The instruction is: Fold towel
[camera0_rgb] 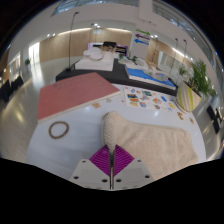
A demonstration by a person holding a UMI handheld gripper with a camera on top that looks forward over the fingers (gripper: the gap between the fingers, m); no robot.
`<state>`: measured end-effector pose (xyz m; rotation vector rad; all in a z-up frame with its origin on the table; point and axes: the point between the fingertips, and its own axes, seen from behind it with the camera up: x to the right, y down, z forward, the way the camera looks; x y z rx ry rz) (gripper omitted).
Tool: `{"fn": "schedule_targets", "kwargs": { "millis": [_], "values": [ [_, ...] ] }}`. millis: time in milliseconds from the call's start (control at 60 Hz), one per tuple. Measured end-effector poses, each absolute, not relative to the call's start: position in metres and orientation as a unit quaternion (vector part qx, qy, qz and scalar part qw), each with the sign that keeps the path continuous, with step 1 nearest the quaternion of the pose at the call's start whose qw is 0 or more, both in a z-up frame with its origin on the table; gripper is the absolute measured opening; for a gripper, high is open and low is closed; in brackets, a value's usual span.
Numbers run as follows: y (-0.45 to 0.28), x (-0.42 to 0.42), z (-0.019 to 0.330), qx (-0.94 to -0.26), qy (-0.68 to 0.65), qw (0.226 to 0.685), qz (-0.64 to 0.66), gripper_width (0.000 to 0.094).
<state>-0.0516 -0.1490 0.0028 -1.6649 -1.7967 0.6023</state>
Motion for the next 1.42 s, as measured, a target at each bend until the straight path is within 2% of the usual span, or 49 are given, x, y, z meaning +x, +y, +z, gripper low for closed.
{"fn": "schedule_targets", "kwargs": {
  "millis": [83, 167, 267, 400, 533, 550, 600, 683, 717, 783, 950, 1033, 1183, 1417],
  "values": [
    [-0.121, -0.052, 0.043, -0.648, -0.652, 0.298, 0.258, 0.0015],
    [-0.075, -0.055, 0.084, -0.657, -0.628, 0.319, 0.268, 0.0015],
    [0.0, -0.05, 0.105, -0.674, -0.605, 0.341, 0.251, 0.0021],
    [0.11, -0.034, 0.088, -0.699, -0.575, 0.372, 0.205, 0.0027],
    [0.166, -0.024, 0.054, -0.708, -0.577, 0.354, 0.201, 0.0036],
    [0.168, -0.023, 0.05, -0.707, -0.581, 0.348, 0.204, 0.007],
    [0.172, -0.024, 0.042, -0.706, -0.586, 0.334, 0.218, 0.0376],
    [0.191, -0.015, 0.047, -0.704, -0.585, 0.339, 0.217, 0.0886],
    [0.194, -0.006, 0.055, -0.704, -0.586, 0.337, 0.218, 0.081],
    [0.19, 0.014, 0.084, -0.703, -0.582, 0.332, 0.238, 0.0865],
    [0.175, 0.118, 0.18, -0.705, -0.582, 0.312, 0.258, 0.0852],
    [0.175, 0.182, 0.213, -0.709, -0.583, 0.316, 0.24, 0.0848],
    [0.167, 0.253, 0.235, -0.701, -0.595, 0.317, 0.234, 0.0848],
    [0.171, 0.275, 0.23, -0.69, -0.602, 0.319, 0.245, 0.0855]
  ]
}}
